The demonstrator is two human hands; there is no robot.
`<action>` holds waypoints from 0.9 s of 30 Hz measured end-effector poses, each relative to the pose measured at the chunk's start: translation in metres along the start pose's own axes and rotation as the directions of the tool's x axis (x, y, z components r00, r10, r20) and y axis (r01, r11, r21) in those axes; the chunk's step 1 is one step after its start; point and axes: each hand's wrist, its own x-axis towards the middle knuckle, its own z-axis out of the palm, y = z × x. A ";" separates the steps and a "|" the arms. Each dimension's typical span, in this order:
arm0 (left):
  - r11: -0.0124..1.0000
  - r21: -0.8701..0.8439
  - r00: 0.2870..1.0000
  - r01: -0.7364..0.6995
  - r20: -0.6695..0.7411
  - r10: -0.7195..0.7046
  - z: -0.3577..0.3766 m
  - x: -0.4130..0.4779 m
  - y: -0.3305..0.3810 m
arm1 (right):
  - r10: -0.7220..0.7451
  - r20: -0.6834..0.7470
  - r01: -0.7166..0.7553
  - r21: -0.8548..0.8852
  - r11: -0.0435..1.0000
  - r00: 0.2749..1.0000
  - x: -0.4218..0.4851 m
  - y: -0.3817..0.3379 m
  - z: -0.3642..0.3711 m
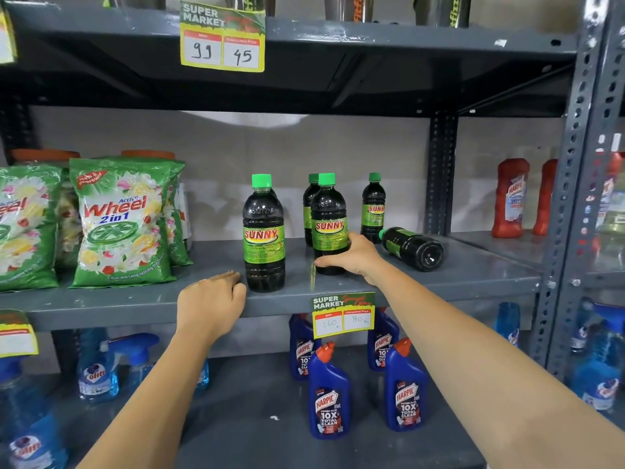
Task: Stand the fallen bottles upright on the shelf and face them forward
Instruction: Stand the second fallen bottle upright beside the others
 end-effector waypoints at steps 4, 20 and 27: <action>1.000 -0.005 1.000 -0.001 0.016 0.001 0.001 0.001 -0.002 | 0.004 0.038 -0.006 0.048 0.999 0.999 -0.012 -0.002 -0.006; 1.000 -0.018 0.998 -0.014 0.061 0.015 -0.003 0.000 0.000 | -0.032 0.109 0.019 0.121 0.992 0.993 -0.036 -0.003 -0.017; 0.999 -0.035 0.997 0.002 0.078 0.001 -0.006 0.000 0.002 | -0.029 0.130 0.015 0.107 0.994 0.991 -0.032 -0.001 -0.017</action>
